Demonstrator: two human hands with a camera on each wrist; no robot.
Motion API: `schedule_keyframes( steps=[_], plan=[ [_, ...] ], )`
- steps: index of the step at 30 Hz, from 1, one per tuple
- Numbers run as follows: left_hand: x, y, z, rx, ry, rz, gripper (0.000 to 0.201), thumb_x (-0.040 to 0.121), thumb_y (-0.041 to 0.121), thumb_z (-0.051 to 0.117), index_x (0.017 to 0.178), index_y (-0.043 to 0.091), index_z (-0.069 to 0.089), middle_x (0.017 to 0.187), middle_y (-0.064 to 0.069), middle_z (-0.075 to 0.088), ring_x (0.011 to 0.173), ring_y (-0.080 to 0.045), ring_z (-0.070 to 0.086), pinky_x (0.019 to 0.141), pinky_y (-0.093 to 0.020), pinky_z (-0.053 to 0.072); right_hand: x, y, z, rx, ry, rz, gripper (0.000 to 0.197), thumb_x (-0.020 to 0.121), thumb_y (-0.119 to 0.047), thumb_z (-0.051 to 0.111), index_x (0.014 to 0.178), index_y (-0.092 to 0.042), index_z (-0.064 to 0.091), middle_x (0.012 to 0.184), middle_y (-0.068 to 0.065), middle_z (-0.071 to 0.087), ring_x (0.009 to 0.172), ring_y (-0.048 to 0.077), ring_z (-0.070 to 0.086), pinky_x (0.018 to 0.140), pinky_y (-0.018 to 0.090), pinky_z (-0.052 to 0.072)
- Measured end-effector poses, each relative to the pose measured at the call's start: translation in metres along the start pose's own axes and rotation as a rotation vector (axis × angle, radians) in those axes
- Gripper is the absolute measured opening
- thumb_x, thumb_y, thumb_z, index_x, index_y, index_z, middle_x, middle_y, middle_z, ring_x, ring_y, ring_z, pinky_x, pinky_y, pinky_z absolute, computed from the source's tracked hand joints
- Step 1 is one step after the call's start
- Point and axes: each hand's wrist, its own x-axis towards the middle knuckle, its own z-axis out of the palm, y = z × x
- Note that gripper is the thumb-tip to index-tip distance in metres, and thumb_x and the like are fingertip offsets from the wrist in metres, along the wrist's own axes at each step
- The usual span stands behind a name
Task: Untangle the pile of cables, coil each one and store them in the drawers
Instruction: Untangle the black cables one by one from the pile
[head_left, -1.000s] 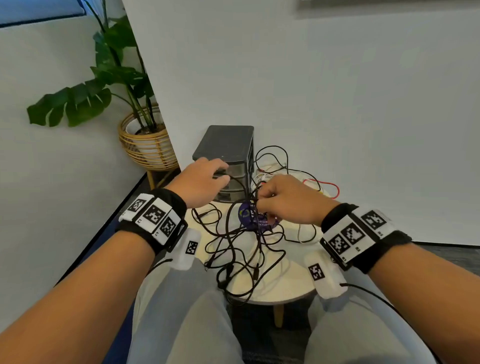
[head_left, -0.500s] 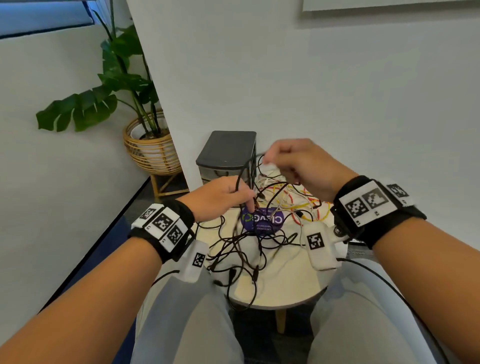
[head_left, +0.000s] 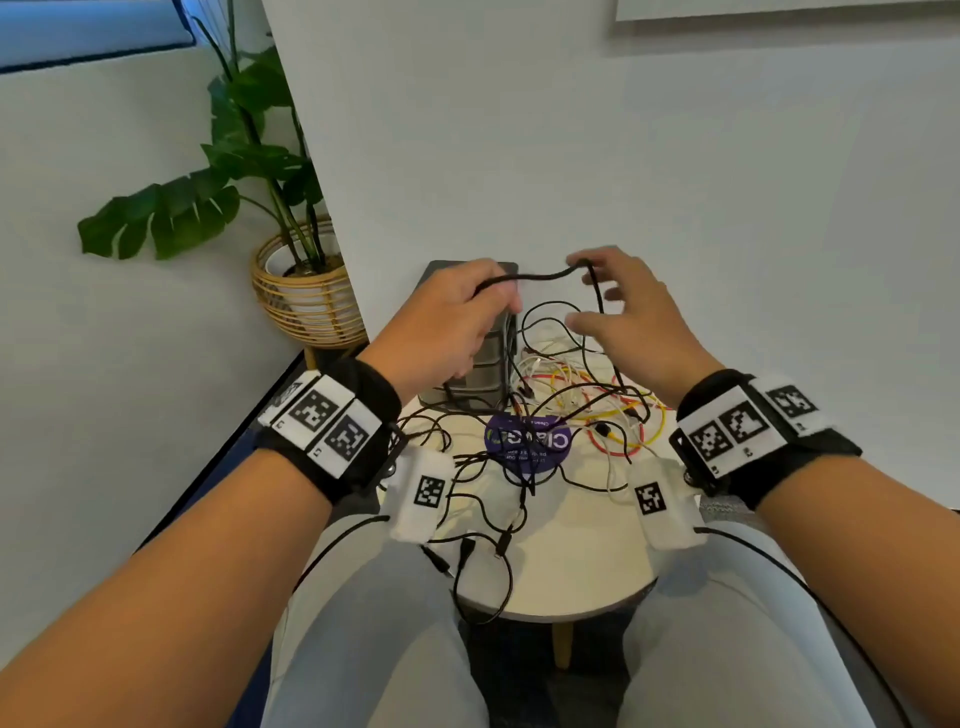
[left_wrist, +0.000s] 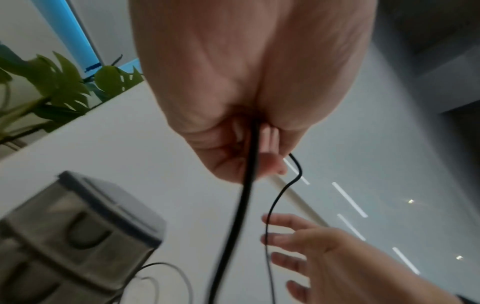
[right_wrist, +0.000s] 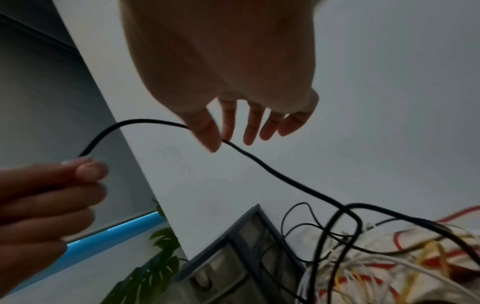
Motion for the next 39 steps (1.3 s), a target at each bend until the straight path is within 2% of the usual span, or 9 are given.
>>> schedule_keyframes(
  steps=[3, 5, 11, 17, 21, 23, 29, 34, 39],
  plan=[
    [0.005, 0.017, 0.004, -0.058, 0.000, 0.042, 0.017, 0.106, 0.016, 0.051, 0.102, 0.005, 0.063, 0.055, 0.009, 0.034, 0.042, -0.007, 0.027, 0.041, -0.022, 0.023, 0.002, -0.026, 0.005, -0.085, 0.003, -0.162, 0.009, 0.096, -0.037, 0.061, 0.105, -0.036, 0.061, 0.112, -0.009, 0.055, 0.115, 0.022, 0.048, 0.097, 0.042, 0.040],
    [0.004, 0.020, 0.003, -0.103, -0.042, 0.055, 0.015, 0.106, 0.015, 0.051, 0.104, 0.005, 0.062, 0.057, 0.008, 0.033, 0.045, -0.010, 0.026, 0.043, -0.024, 0.024, 0.010, -0.038, 0.000, -0.053, 0.088, -0.181, 0.021, 0.103, -0.035, 0.050, 0.090, -0.024, 0.063, 0.098, -0.003, 0.058, 0.100, 0.021, 0.053, 0.086, 0.039, 0.040],
    [-0.005, -0.011, 0.010, -0.159, -0.153, 0.005, 0.016, 0.107, 0.011, 0.047, 0.104, 0.006, 0.062, 0.065, -0.002, 0.039, 0.056, -0.016, 0.046, 0.072, -0.032, 0.060, 0.020, -0.061, -0.028, 0.374, 0.202, -0.141, 0.030, 0.107, -0.020, 0.040, 0.082, -0.019, 0.056, 0.090, 0.001, 0.064, 0.077, 0.007, 0.056, 0.065, 0.017, 0.043],
    [-0.011, -0.046, 0.023, 0.016, -0.360, -0.189, 0.034, 0.110, 0.024, 0.040, 0.097, 0.008, 0.067, 0.108, -0.007, 0.075, 0.106, -0.013, 0.071, 0.096, -0.022, 0.052, 0.015, -0.060, -0.036, 0.566, 0.279, 0.041, 0.030, 0.102, -0.017, 0.042, 0.077, -0.024, 0.057, 0.084, 0.000, 0.066, 0.077, 0.014, 0.057, 0.064, 0.027, 0.042],
    [-0.008, -0.039, 0.019, 0.003, -0.221, -0.137, 0.042, 0.112, 0.029, 0.032, 0.094, 0.006, 0.063, 0.096, -0.008, 0.078, 0.094, -0.015, 0.075, 0.084, -0.022, 0.058, 0.012, -0.038, -0.029, 0.197, -0.040, 0.269, 0.015, 0.099, -0.015, 0.053, 0.106, -0.019, 0.066, 0.116, 0.007, 0.062, 0.082, 0.022, 0.061, 0.055, 0.025, 0.046],
    [-0.004, -0.034, 0.014, -0.022, -0.092, -0.061, 0.041, 0.112, 0.031, 0.030, 0.092, 0.008, 0.057, 0.078, -0.008, 0.073, 0.081, -0.022, 0.074, 0.079, -0.030, 0.060, 0.009, -0.028, -0.024, 0.037, -0.068, 0.293, 0.046, 0.096, -0.007, 0.057, 0.138, -0.023, 0.051, 0.139, 0.010, 0.041, 0.084, 0.022, 0.062, 0.052, 0.018, 0.048],
    [0.007, -0.030, 0.011, -0.088, -0.004, 0.004, 0.039, 0.112, 0.036, 0.031, 0.089, 0.013, 0.053, 0.061, 0.002, 0.037, 0.053, -0.017, 0.037, 0.057, -0.034, 0.050, 0.000, -0.054, -0.022, -0.207, -0.006, -0.225, 0.079, 0.087, -0.010, 0.063, 0.154, -0.038, 0.031, 0.143, -0.001, 0.038, 0.085, 0.010, 0.054, 0.077, 0.017, 0.044],
    [0.004, -0.019, 0.021, -0.075, -0.092, 0.035, 0.035, 0.111, 0.032, 0.035, 0.089, 0.012, 0.054, 0.064, -0.002, 0.033, 0.054, -0.017, 0.034, 0.057, -0.033, 0.047, 0.011, -0.056, -0.012, -0.456, -0.220, -0.410, 0.014, 0.100, -0.029, 0.057, 0.097, -0.018, 0.063, 0.087, -0.002, 0.055, 0.074, 0.015, 0.050, 0.067, 0.034, 0.038],
    [-0.003, -0.033, 0.024, -0.013, -0.197, -0.026, 0.036, 0.111, 0.030, 0.037, 0.088, 0.011, 0.056, 0.070, -0.006, 0.051, 0.068, -0.021, 0.056, 0.080, -0.037, 0.055, 0.021, -0.066, -0.026, -0.245, -0.034, -0.296, 0.045, 0.104, -0.036, 0.052, 0.062, -0.023, 0.040, 0.061, -0.008, 0.042, 0.056, 0.010, 0.039, 0.055, 0.028, 0.028]
  ],
)
